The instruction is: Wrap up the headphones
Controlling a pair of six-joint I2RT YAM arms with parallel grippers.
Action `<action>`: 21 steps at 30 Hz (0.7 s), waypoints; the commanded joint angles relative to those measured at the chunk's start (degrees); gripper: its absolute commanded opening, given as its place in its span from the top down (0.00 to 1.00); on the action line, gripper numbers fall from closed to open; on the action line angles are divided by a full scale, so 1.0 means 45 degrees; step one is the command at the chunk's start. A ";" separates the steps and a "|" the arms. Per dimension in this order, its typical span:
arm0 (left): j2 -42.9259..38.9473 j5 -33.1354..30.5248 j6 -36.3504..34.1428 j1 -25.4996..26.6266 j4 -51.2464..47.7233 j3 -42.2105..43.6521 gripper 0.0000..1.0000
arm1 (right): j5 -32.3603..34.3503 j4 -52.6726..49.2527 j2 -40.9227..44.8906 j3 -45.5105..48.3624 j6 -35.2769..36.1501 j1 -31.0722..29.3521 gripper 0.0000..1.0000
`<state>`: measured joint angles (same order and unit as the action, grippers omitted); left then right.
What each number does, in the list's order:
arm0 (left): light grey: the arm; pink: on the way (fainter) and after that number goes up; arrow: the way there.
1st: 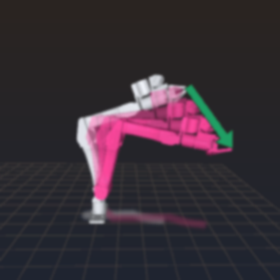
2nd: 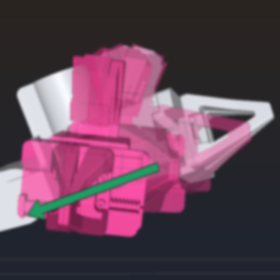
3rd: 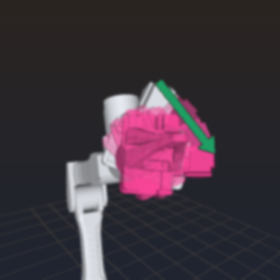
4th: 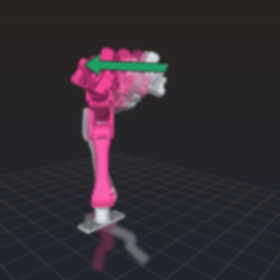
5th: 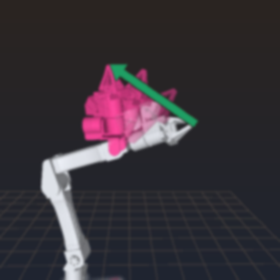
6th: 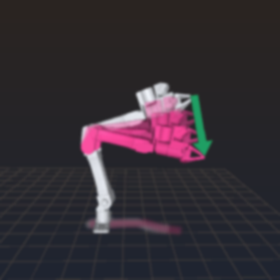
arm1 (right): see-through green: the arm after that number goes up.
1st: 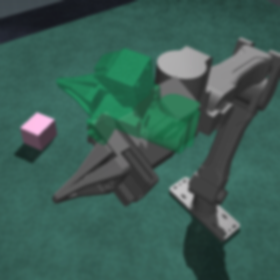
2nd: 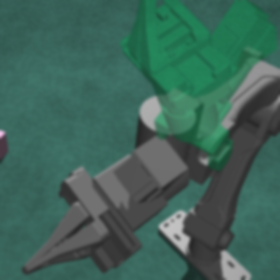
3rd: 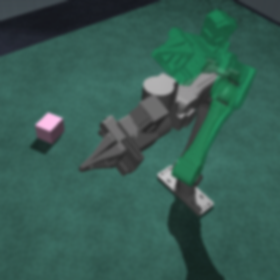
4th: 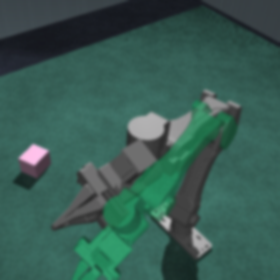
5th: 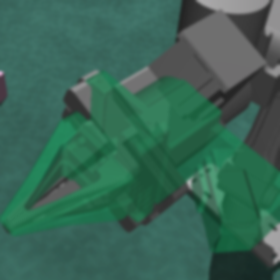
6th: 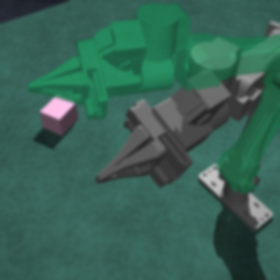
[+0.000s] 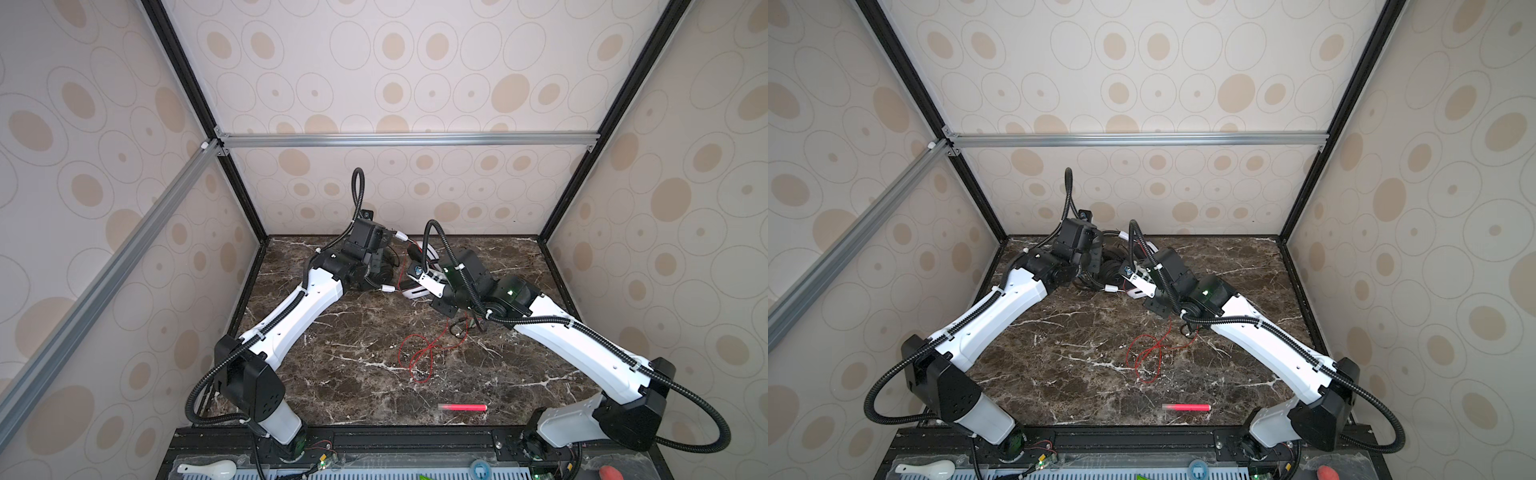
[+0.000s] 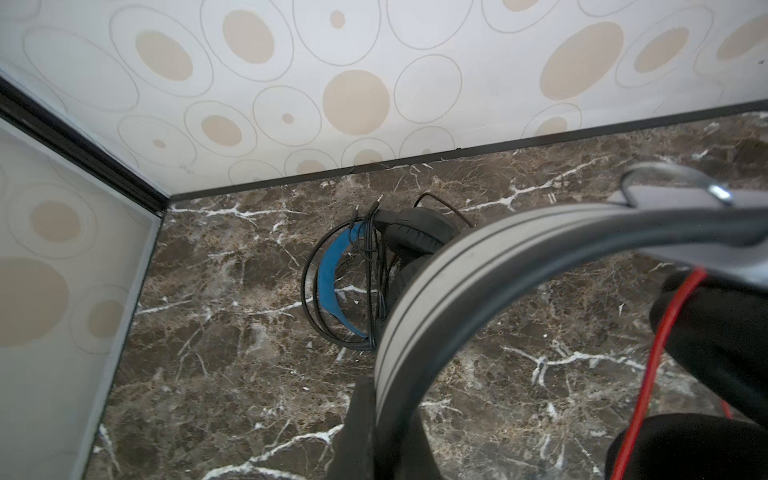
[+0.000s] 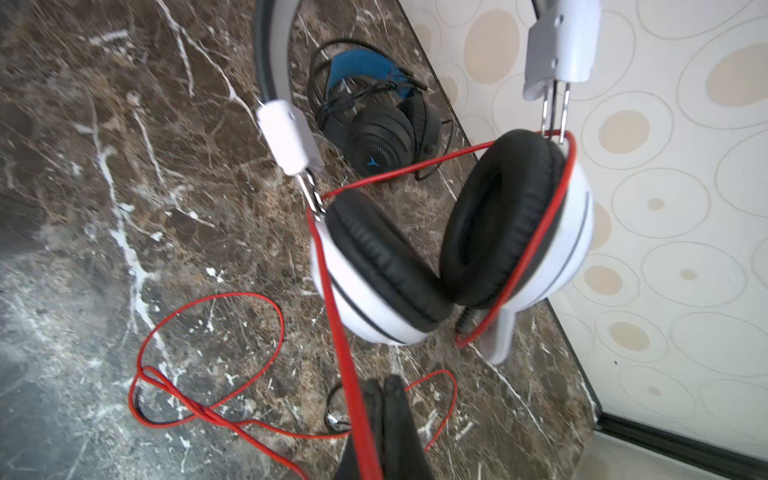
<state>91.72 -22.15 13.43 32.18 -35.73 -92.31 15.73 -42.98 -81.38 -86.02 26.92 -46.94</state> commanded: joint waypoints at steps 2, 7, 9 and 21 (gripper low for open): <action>-0.0565 -0.0032 -0.2585 0.0236 -0.0303 -0.0923 1.00 | 0.1171 -0.0405 -0.0217 -0.1047 0.1372 -0.0095 1.00; -0.1270 0.1834 -0.3639 0.0240 -0.0348 -0.0270 1.00 | 0.1719 0.0039 -0.0350 -0.1119 0.2001 -0.0074 0.99; -0.1579 0.2659 -0.3775 0.0240 -0.0270 0.0065 1.00 | 0.1655 0.0246 -0.0381 -0.1159 0.2006 -0.0071 0.98; -0.2541 0.5747 -0.3385 0.0249 -0.0711 0.1533 1.00 | -0.1132 0.0558 0.0432 -0.0350 0.1430 0.0456 0.94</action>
<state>82.89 -2.94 -1.32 33.08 -38.48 -85.14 15.70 -42.00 -82.28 -88.75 33.91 -46.72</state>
